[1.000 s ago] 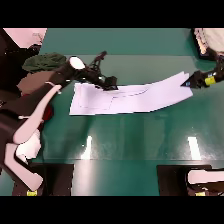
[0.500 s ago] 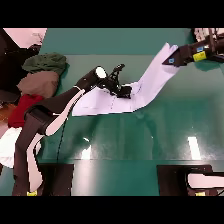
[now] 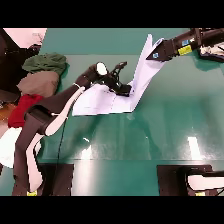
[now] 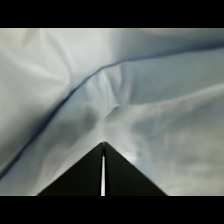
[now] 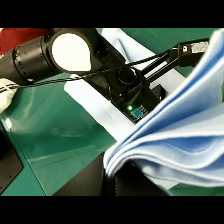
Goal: Fold the shirts.
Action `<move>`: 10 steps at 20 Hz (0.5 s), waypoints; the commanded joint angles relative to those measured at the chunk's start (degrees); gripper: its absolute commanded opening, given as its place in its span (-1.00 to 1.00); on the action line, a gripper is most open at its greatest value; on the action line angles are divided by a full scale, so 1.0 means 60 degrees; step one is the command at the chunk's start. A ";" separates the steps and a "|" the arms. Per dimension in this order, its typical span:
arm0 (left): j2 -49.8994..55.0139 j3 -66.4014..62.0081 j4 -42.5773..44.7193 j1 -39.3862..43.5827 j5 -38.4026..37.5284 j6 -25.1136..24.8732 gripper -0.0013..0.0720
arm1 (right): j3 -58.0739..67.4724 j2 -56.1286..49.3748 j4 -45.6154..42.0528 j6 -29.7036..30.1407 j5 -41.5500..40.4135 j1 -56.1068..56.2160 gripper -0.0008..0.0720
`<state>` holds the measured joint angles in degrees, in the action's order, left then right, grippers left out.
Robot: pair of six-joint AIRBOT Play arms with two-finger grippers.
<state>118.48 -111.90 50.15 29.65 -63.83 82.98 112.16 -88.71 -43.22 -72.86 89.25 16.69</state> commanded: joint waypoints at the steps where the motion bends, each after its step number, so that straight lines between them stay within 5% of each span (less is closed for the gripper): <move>1: -0.0790 -0.0255 0.1705 -0.0484 -0.0630 0.0117 -0.91 | 0.0586 -0.0441 0.0015 0.0011 0.0251 0.0353 -0.95; 6: -0.2925 -0.0259 0.2973 -0.2484 -0.1472 0.0051 -0.90 | 0.0576 -0.1162 0.0051 0.0186 -0.0251 0.1577 -0.94; 10: -0.4419 -0.0255 0.3085 -0.4171 -0.1796 -0.0073 -0.90 | 0.0641 -0.2477 0.0550 0.1333 -0.2295 0.3574 -0.93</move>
<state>98.10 -113.34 66.57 11.18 -72.47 83.09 115.68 -98.89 -42.11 -69.56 84.05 31.09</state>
